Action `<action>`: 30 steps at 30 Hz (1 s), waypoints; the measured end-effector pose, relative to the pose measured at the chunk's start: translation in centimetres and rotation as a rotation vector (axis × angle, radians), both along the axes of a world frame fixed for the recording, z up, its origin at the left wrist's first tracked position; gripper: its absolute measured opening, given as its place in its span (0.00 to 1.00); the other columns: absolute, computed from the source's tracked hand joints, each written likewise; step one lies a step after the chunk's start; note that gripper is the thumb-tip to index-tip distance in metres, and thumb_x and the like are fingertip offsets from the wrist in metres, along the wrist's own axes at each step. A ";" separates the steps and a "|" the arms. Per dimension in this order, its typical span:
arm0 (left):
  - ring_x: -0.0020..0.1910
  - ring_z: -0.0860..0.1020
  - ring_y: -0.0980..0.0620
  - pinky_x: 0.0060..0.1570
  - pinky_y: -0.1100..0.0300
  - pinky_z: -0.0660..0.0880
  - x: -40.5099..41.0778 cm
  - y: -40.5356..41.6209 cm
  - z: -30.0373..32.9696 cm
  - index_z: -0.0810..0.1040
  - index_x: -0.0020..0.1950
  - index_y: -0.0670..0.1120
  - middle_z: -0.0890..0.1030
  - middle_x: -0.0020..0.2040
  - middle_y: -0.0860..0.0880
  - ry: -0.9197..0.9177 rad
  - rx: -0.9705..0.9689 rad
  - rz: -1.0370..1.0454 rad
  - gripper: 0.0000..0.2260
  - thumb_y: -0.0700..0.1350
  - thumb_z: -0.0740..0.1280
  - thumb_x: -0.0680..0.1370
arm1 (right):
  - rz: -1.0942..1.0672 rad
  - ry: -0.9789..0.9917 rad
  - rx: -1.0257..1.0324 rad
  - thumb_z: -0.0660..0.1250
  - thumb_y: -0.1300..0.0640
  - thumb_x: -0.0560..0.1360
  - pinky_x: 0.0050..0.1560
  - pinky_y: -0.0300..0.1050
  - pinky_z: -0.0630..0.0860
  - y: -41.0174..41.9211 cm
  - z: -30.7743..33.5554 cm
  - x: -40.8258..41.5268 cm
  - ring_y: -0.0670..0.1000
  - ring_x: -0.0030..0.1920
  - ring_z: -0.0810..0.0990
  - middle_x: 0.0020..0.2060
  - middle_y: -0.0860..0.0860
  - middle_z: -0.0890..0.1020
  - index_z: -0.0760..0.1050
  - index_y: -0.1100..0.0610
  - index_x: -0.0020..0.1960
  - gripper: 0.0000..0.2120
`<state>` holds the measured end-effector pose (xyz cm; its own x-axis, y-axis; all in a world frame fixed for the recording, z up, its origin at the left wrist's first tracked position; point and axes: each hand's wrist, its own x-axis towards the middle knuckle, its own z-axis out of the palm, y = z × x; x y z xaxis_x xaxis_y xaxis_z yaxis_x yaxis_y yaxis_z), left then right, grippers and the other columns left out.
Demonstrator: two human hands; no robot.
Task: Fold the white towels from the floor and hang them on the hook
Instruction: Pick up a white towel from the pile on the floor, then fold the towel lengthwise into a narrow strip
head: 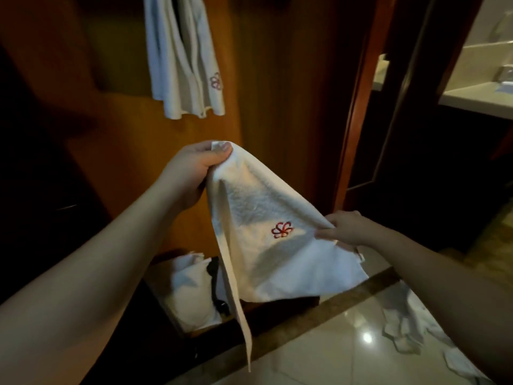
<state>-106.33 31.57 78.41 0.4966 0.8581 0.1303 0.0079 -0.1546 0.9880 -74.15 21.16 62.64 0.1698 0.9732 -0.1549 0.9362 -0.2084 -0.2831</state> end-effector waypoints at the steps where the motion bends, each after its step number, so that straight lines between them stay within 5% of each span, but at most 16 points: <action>1: 0.38 0.84 0.53 0.36 0.61 0.80 -1.4 0.4 0.3 0.84 0.46 0.47 0.86 0.38 0.49 -0.004 0.003 0.029 0.08 0.44 0.67 0.81 | -0.025 0.037 0.027 0.63 0.34 0.77 0.59 0.52 0.67 0.6 -0.2 -0.8 0.46 0.47 0.77 0.44 0.42 0.80 0.77 0.44 0.51 0.14; 8: 0.44 0.85 0.51 0.45 0.57 0.80 -9.9 2.5 0.0 0.87 0.47 0.50 0.87 0.44 0.50 -0.068 0.020 0.239 0.08 0.53 0.72 0.75 | -0.177 0.230 0.198 0.64 0.37 0.78 0.35 0.41 0.69 2.0 -0.7 -3.7 0.47 0.39 0.79 0.39 0.48 0.80 0.77 0.45 0.44 0.13; 11: 0.47 0.84 0.53 0.49 0.55 0.79 -12.0 3.2 -0.9 0.87 0.46 0.52 0.86 0.45 0.51 -0.117 -0.025 0.348 0.12 0.58 0.74 0.71 | -0.200 0.256 0.284 0.63 0.38 0.79 0.35 0.43 0.71 2.9 0.2 -4.9 0.50 0.39 0.79 0.39 0.50 0.81 0.78 0.47 0.44 0.14; 14: 0.57 0.82 0.46 0.55 0.50 0.79 -13.7 3.9 -1.8 0.84 0.57 0.46 0.84 0.56 0.44 -0.135 -0.055 0.437 0.22 0.59 0.74 0.71 | -0.215 0.286 0.290 0.62 0.39 0.80 0.40 0.46 0.74 3.5 1.1 -6.4 0.49 0.41 0.80 0.41 0.49 0.82 0.79 0.48 0.46 0.15; 17: 0.48 0.84 0.49 0.43 0.56 0.80 -14.7 4.3 -2.9 0.83 0.54 0.43 0.86 0.48 0.46 -0.198 -0.100 0.464 0.14 0.53 0.71 0.78 | -0.243 0.350 0.285 0.62 0.40 0.80 0.34 0.42 0.72 3.2 2.3 -7.9 0.48 0.36 0.79 0.38 0.49 0.82 0.80 0.53 0.45 0.18; 20: 0.37 0.85 0.51 0.34 0.59 0.80 -14.3 3.4 -4.1 0.80 0.49 0.42 0.86 0.40 0.47 -0.311 -0.216 0.465 0.09 0.46 0.66 0.82 | -0.269 0.638 0.255 0.65 0.43 0.78 0.31 0.39 0.73 2.1 3.1 -10.0 0.48 0.33 0.78 0.36 0.53 0.82 0.81 0.56 0.49 0.16; 22: 0.36 0.85 0.51 0.33 0.59 0.81 -13.7 2.0 -5.0 0.79 0.53 0.41 0.85 0.42 0.45 -0.360 -0.301 0.470 0.08 0.45 0.65 0.83 | -0.239 0.862 0.229 0.66 0.47 0.79 0.31 0.41 0.72 1.1 3.6 -11.7 0.48 0.34 0.78 0.37 0.54 0.83 0.79 0.51 0.57 0.11; 25: 0.39 0.86 0.48 0.34 0.58 0.81 -12.4 -0.7 -6.4 0.80 0.56 0.39 0.86 0.45 0.41 -0.395 -0.365 0.450 0.10 0.45 0.65 0.83 | -0.163 1.170 0.215 0.66 0.52 0.81 0.27 0.39 0.68 -0.5 4.1 -14.8 0.47 0.30 0.75 0.39 0.53 0.82 0.70 0.42 0.68 0.17; 30: 0.43 0.86 0.43 0.43 0.50 0.83 -10.0 -5.3 -7.8 0.83 0.54 0.41 0.86 0.46 0.39 -0.415 -0.404 0.442 0.12 0.48 0.67 0.81 | -0.117 1.466 0.302 0.63 0.58 0.82 0.26 0.35 0.70 -3.3 5.5 -19.9 0.50 0.34 0.81 0.48 0.56 0.80 0.84 0.45 0.56 0.13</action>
<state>-116.29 26.25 70.59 0.0713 0.9881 -0.1363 -0.4023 0.1535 0.9025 -94.08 17.85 68.18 0.1235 0.9909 -0.0531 -0.2255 -0.0241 -0.9740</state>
